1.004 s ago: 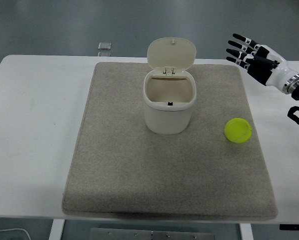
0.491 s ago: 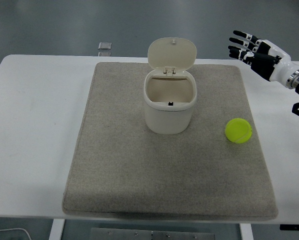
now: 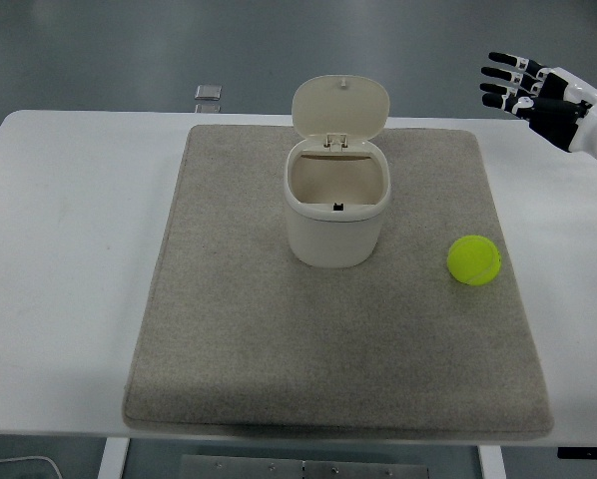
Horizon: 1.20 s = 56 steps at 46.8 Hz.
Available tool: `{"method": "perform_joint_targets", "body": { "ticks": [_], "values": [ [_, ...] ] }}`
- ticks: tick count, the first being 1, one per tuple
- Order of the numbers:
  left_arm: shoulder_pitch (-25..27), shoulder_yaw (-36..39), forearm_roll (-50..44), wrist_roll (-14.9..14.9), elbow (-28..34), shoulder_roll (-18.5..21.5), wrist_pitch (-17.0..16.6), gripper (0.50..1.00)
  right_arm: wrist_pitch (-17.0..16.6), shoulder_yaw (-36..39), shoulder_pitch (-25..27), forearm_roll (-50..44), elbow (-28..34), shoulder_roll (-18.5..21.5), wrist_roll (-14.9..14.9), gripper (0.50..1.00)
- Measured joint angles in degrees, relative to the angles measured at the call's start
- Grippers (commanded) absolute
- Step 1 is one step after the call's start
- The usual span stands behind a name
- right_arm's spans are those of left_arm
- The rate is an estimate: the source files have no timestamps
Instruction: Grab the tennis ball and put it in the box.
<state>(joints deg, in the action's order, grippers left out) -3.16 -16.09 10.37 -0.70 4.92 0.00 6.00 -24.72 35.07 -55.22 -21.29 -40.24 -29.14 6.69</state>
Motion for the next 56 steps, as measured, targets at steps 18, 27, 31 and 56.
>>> {"method": "perform_joint_targets", "body": {
  "ticks": [18, 27, 31, 56],
  "values": [
    [0.0, 0.0, 0.0, 0.0, 0.0, 0.0, 0.0, 0.992, -4.1, 0.0, -0.5, -11.1, -5.0, -4.2, 2.7, 0.911],
    [0.0, 0.0, 0.0, 0.0, 0.0, 0.0, 0.0, 0.992, -7.5, -0.1, -0.1, -15.9, -6.1, -5.9, 6.0, 0.911],
    [0.0, 0.0, 0.0, 0.0, 0.0, 0.0, 0.0, 0.992, -9.7, -0.1, 0.1, -17.9, -6.1, -6.7, 7.6, 0.911],
    [0.0, 0.0, 0.0, 0.0, 0.0, 0.0, 0.0, 0.992, -10.3, -1.7, 2.7, -43.1, -14.0, -12.7, 23.4, 0.905]
  ]
}}
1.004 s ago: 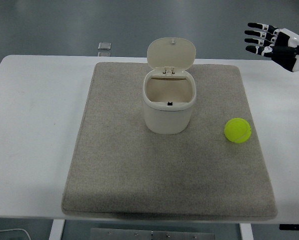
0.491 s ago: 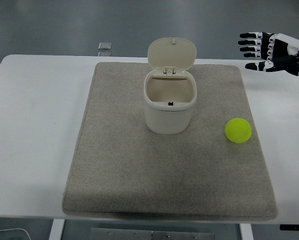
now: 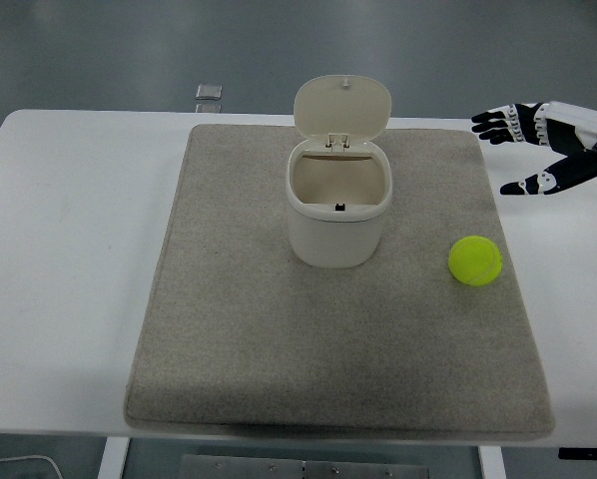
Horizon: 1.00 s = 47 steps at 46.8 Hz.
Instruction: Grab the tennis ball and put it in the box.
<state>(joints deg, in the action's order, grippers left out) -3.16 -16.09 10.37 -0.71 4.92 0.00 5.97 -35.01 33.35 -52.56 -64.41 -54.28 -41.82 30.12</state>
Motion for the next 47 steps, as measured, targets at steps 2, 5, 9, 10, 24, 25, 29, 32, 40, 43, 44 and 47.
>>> {"method": "perform_joint_targets", "body": {
  "ticks": [2, 5, 9, 10, 24, 25, 29, 32, 40, 43, 44, 47],
  "values": [
    [0.0, 0.0, 0.0, 0.0, 0.0, 0.0, 0.0, 0.992, 0.0, -0.3, 0.3, -1.8, -1.6, -0.5, 0.8, 0.903],
    [0.0, 0.0, 0.0, 0.0, 0.0, 0.0, 0.0, 0.992, 0.0, -0.8, 1.0, -3.8, -3.7, -0.9, 1.3, 0.905],
    [0.0, 0.0, 0.0, 0.0, 0.0, 0.0, 0.0, 0.992, 0.0, -1.6, 2.1, -5.2, -6.0, -0.9, 1.6, 0.905],
    [0.0, 0.0, 0.0, 0.0, 0.0, 0.0, 0.0, 0.992, 0.0, -1.8, 2.3, -5.4, -6.3, -0.9, 1.6, 0.905],
    [0.0, 0.0, 0.0, 0.0, 0.0, 0.0, 0.0, 0.992, 11.8, -9.5, 4.3, -9.0, -7.2, -1.0, 4.5, 0.905],
    [0.0, 0.0, 0.0, 0.0, 0.0, 0.0, 0.0, 0.992, 12.7, -9.9, 4.3, -9.4, -7.3, -1.1, 4.7, 0.905],
    [0.0, 0.0, 0.0, 0.0, 0.0, 0.0, 0.0, 0.992, 14.9, -10.7, 4.4, -10.3, -7.3, -1.3, 4.9, 0.903],
    [0.0, 0.0, 0.0, 0.0, 0.0, 0.0, 0.0, 0.992, 15.3, -10.8, 4.4, -10.5, -8.0, -1.7, 4.9, 0.905],
    [0.0, 0.0, 0.0, 0.0, 0.0, 0.0, 0.0, 0.992, 15.4, -10.9, 4.4, -13.3, -8.7, -1.7, 4.9, 0.905],
    [0.0, 0.0, 0.0, 0.0, 0.0, 0.0, 0.0, 0.992, 15.4, -10.9, 4.6, -15.1, -8.7, -1.7, 4.9, 0.905],
    [0.0, 0.0, 0.0, 0.0, 0.0, 0.0, 0.0, 0.992, 15.4, -10.9, 4.6, -15.4, -8.7, -1.7, 4.9, 0.905],
    [0.0, 0.0, 0.0, 0.0, 0.0, 0.0, 0.0, 0.992, 15.5, -10.9, 4.6, -16.5, -8.7, -1.7, 4.9, 0.905]
  ]
}}
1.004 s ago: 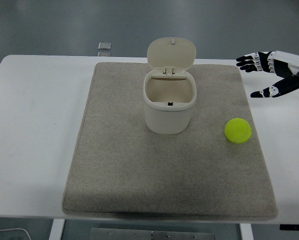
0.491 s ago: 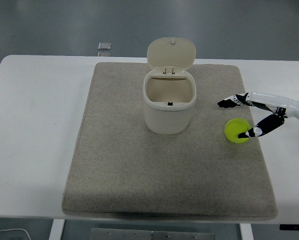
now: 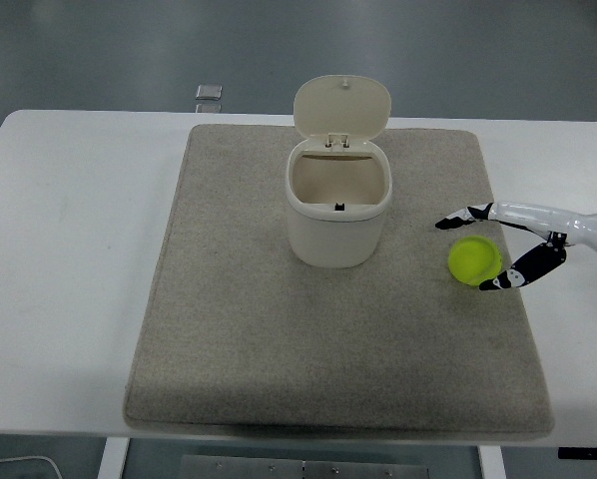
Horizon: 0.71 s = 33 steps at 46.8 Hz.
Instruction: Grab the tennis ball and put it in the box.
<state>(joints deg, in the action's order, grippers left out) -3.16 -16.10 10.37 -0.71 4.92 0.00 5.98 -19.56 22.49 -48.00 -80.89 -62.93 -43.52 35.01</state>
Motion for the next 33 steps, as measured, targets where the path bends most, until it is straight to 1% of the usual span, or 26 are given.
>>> {"method": "perform_joint_targets", "body": {
  "ticks": [3, 10, 15, 33],
  "values": [
    [0.0, 0.0, 0.0, 0.0, 0.0, 0.0, 0.0, 0.992, 0.3, 0.0, 0.0, -1.0, 0.0, 0.0, 0.0, 0.905],
    [0.0, 0.0, 0.0, 0.0, 0.0, 0.0, 0.0, 0.992, 3.3, -1.2, 0.1, -2.5, 0.0, 0.1, 0.0, 0.905],
    [0.0, 0.0, 0.0, 0.0, 0.0, 0.0, 0.0, 0.992, 4.6, -1.8, 0.1, -2.5, 0.0, 0.1, 0.0, 0.905],
    [0.0, 0.0, 0.0, 0.0, 0.0, 0.0, 0.0, 0.992, 5.5, -1.9, 0.1, -2.6, 0.5, 0.0, 0.0, 0.899]
  ]
}}
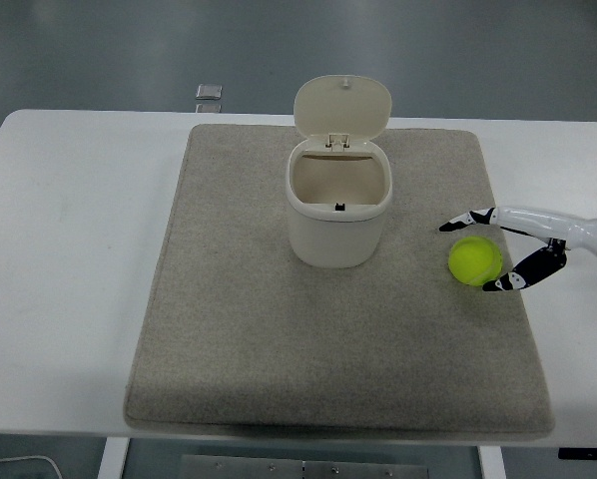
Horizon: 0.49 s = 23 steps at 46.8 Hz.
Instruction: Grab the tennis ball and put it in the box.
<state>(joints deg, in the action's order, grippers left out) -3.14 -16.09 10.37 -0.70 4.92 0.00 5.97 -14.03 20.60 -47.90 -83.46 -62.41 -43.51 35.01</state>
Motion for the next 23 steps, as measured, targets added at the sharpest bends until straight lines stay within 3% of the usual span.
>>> {"method": "perform_joint_targets", "body": {
  "ticks": [16, 23],
  "values": [
    [0.0, 0.0, 0.0, 0.0, 0.0, 0.0, 0.0, 0.992, 0.0, 0.0, 0.4, 0.0, 0.3, 0.2, 0.0, 0.887],
    [0.0, 0.0, 0.0, 0.0, 0.0, 0.0, 0.0, 0.992, 0.0, 0.0, 0.4, -0.1, 0.3, 0.2, 0.0, 0.852]
  ]
}}
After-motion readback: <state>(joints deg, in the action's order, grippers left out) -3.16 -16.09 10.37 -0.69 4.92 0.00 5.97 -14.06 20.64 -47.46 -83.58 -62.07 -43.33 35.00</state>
